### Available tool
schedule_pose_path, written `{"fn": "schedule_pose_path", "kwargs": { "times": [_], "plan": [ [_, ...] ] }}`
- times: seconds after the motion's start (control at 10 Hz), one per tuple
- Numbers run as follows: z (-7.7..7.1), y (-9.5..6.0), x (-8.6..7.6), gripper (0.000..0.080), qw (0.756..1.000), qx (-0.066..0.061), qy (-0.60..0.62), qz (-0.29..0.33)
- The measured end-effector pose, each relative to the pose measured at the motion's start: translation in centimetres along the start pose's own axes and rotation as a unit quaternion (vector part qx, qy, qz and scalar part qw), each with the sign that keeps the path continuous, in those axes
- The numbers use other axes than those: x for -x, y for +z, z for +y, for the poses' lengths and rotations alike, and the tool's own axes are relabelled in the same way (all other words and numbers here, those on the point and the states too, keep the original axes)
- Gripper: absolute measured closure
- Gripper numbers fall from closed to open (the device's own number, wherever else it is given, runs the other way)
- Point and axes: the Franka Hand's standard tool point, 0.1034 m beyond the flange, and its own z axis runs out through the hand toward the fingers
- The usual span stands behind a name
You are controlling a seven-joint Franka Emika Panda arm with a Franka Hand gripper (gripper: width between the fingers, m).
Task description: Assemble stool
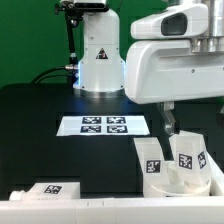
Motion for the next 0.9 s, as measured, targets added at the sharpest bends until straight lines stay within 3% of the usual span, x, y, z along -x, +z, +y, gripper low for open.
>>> {"fn": "schedule_pose_path", "kwargs": {
  "times": [0.2, 0.3, 0.5, 0.6, 0.8, 0.9],
  "plan": [
    [0.8, 1.1, 0.7, 0.015, 0.998, 0.012, -0.065, -0.015],
    [0.7, 2.0, 1.2, 0.015, 0.997, 0.01, -0.066, -0.025],
    [-0.9, 3.9, 1.6, 0.015, 0.998, 0.007, -0.036, -0.044],
    [-0.6, 3.8, 1.5, 0.015, 0.999, 0.008, -0.033, -0.041],
    [-0.4, 3.9, 1.6, 0.0418, 0.999, 0.009, -0.012, -0.042],
    [-0.4, 3.9, 1.6, 0.0418, 0.999, 0.009, 0.005, -0.042]
  ]
}}
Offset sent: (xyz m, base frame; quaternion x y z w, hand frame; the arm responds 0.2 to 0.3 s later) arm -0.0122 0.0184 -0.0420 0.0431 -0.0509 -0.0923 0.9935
